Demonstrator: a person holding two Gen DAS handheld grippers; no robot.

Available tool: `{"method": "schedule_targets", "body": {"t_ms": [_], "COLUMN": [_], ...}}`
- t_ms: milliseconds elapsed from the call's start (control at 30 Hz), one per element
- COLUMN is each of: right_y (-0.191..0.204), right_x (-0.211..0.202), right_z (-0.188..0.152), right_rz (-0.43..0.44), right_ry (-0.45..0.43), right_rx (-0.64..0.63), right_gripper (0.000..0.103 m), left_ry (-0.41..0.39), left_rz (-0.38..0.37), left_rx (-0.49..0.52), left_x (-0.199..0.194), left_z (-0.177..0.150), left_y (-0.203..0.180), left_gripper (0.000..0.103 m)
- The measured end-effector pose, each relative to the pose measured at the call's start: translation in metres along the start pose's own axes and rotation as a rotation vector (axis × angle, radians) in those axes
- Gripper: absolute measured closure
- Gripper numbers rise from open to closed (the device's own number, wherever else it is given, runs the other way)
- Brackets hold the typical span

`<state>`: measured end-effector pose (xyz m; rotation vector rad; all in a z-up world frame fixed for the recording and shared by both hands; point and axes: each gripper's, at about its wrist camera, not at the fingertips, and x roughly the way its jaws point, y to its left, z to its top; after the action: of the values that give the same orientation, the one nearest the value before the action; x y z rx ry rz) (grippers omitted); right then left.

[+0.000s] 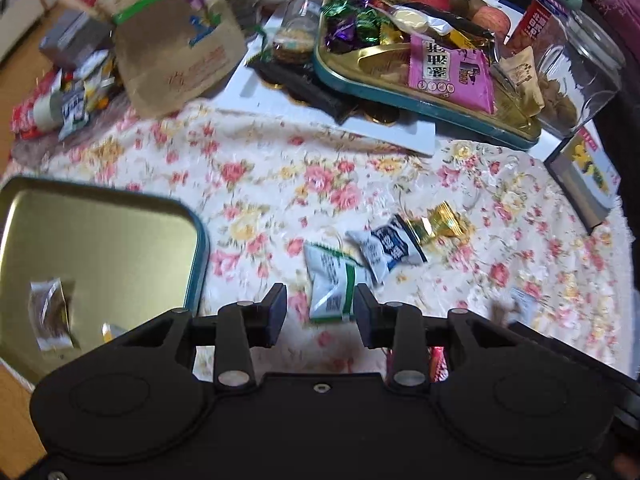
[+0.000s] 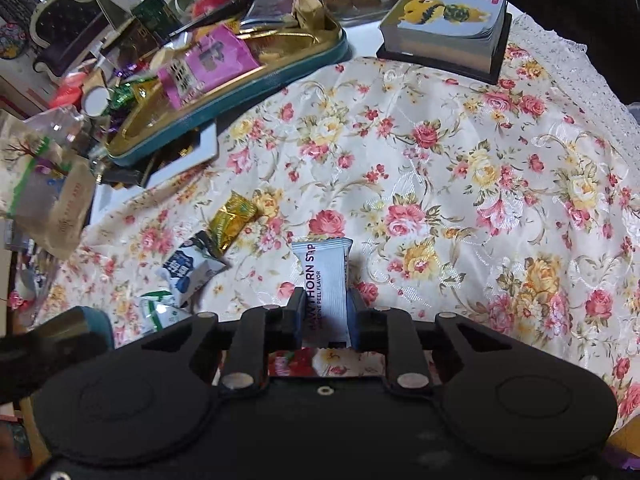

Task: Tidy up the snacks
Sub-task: 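Close left gripper on green-white packet while right gripper lifts the hawthorn bar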

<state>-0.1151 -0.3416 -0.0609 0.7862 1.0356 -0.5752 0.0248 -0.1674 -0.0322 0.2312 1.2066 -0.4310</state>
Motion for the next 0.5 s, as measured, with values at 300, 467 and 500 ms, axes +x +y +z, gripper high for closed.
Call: {"method": "schedule_targets", "body": {"t_ms": [300, 467, 500], "right_y": [-0.007, -0.012, -0.014], "right_x": [-0.035, -0.044, -0.045], "right_z": [0.008, 0.011, 0.012], "right_rz": [0.061, 0.085, 0.085], "right_ry": [-0.069, -0.078, -0.076], "right_rx": [0.021, 0.031, 0.036], "right_gripper": [0.08, 0.08, 0.08], "left_ry": [0.04, 0.067, 0.073], "left_rz": [-0.001, 0.038, 0.038], "left_rx": [0.008, -0.002, -0.003], "left_x": [0.028, 0.044, 0.046], "left_z": [0.004, 0.006, 0.006], "left_y": [-0.022, -0.023, -0.023], "left_gripper": [0.058, 0.058, 0.058]}}
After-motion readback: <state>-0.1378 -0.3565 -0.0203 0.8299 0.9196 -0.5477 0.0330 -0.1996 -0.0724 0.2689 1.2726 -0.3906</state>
